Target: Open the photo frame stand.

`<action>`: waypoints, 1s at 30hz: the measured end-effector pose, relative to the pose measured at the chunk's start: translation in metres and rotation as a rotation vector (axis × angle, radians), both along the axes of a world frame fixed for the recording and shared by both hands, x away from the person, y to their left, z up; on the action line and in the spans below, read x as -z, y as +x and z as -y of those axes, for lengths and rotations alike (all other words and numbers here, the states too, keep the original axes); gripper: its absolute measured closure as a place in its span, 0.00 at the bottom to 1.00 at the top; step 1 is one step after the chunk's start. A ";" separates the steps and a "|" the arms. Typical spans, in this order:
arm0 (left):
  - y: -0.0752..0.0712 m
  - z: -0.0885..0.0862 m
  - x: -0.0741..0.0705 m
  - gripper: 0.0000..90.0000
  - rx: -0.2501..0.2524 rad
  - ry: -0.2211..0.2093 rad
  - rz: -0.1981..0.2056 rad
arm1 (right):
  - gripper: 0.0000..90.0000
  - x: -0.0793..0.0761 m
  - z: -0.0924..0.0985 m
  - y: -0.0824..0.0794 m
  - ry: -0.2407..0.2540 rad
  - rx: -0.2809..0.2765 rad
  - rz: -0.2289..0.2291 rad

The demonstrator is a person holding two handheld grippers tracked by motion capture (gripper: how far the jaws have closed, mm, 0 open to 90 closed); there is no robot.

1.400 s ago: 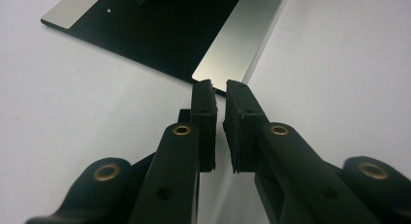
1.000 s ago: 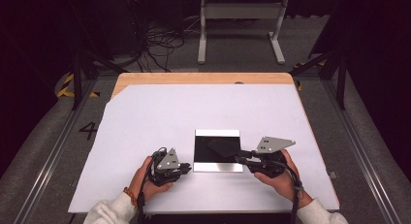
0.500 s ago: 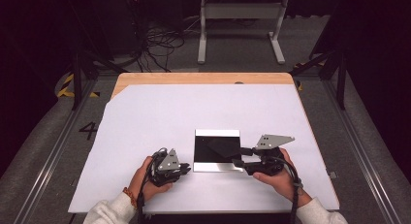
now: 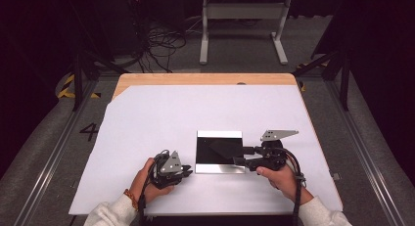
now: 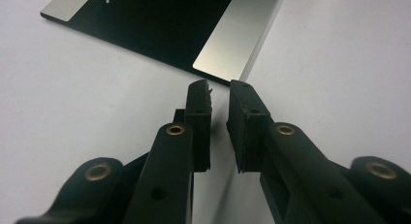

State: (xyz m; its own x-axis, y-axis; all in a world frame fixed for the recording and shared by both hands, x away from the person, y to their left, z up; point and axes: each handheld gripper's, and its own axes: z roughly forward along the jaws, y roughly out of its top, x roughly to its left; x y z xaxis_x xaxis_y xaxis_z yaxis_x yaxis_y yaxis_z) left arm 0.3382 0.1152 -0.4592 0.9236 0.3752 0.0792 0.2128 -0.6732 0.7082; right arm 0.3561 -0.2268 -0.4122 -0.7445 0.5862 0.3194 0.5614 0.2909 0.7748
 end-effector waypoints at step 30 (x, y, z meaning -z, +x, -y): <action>0.000 0.001 0.001 0.81 0.009 0.008 -0.004 | 0.56 0.011 0.008 0.012 0.157 0.078 -0.181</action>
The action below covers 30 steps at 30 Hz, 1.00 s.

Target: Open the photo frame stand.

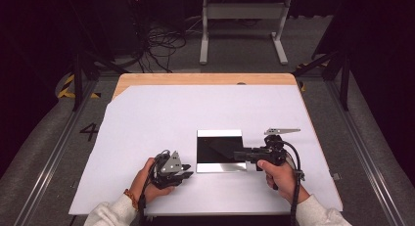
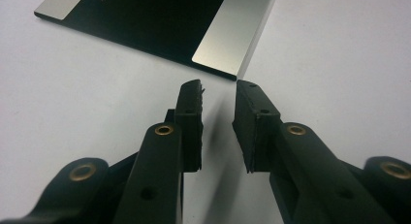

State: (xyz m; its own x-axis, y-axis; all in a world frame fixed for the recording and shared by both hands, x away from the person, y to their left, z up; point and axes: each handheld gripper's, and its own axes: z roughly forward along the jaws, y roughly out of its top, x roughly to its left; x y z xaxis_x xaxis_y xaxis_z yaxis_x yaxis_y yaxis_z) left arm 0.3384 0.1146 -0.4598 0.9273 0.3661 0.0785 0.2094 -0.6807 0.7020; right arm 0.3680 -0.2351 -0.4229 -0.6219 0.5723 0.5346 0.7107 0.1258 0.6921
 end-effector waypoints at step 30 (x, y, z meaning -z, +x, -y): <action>0.006 0.000 0.000 0.67 -0.068 -0.042 -0.015 | 0.56 0.008 -0.008 0.016 0.027 0.021 -0.075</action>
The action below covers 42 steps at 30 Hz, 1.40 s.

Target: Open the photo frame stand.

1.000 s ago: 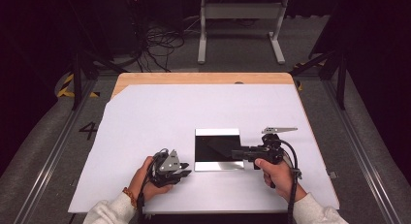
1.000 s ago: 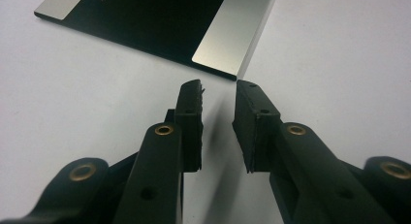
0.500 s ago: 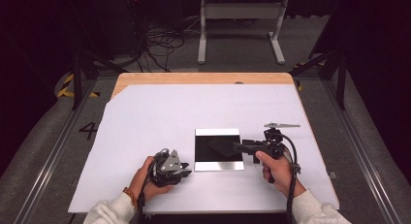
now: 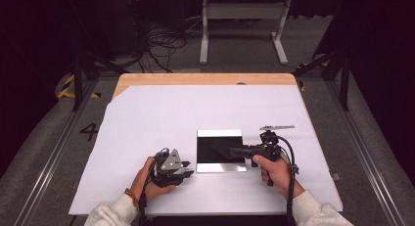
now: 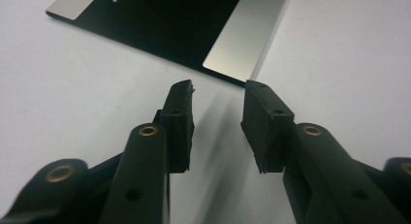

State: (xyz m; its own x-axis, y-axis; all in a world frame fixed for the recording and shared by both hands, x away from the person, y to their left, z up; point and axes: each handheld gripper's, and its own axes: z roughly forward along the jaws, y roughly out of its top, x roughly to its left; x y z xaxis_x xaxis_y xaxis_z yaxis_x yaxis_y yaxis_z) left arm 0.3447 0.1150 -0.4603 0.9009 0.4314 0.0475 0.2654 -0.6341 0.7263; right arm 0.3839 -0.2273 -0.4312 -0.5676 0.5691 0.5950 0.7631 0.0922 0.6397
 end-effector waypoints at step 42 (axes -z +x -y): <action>0.052 0.022 0.001 0.45 -0.005 -0.163 -0.174 | 0.60 -0.002 0.002 -0.030 -0.098 -0.150 0.312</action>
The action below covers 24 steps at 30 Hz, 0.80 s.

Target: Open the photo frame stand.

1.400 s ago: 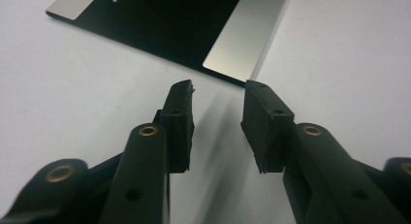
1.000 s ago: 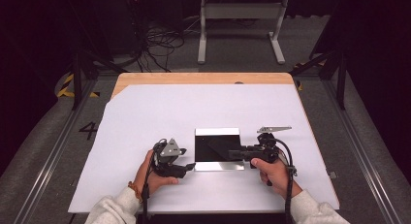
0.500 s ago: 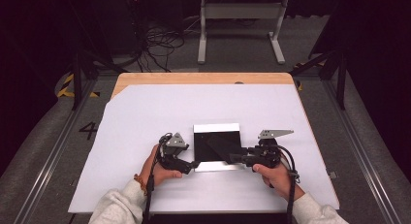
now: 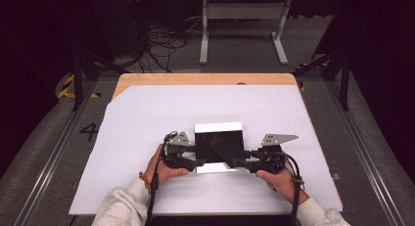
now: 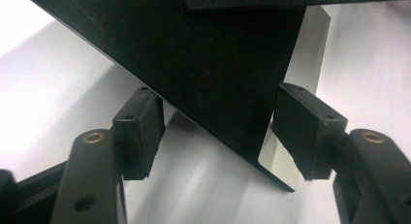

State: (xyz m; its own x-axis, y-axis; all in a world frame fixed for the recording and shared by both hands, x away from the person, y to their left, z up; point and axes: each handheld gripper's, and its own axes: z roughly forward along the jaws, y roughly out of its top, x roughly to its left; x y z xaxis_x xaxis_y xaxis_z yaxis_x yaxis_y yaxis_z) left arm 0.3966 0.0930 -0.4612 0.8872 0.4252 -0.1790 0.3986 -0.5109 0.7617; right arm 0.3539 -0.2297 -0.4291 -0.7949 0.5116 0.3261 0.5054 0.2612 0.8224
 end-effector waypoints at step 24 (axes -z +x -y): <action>0.009 0.003 -0.014 0.50 -0.046 -0.003 0.105 | 0.63 -0.008 -0.005 -0.004 -0.056 -0.029 0.117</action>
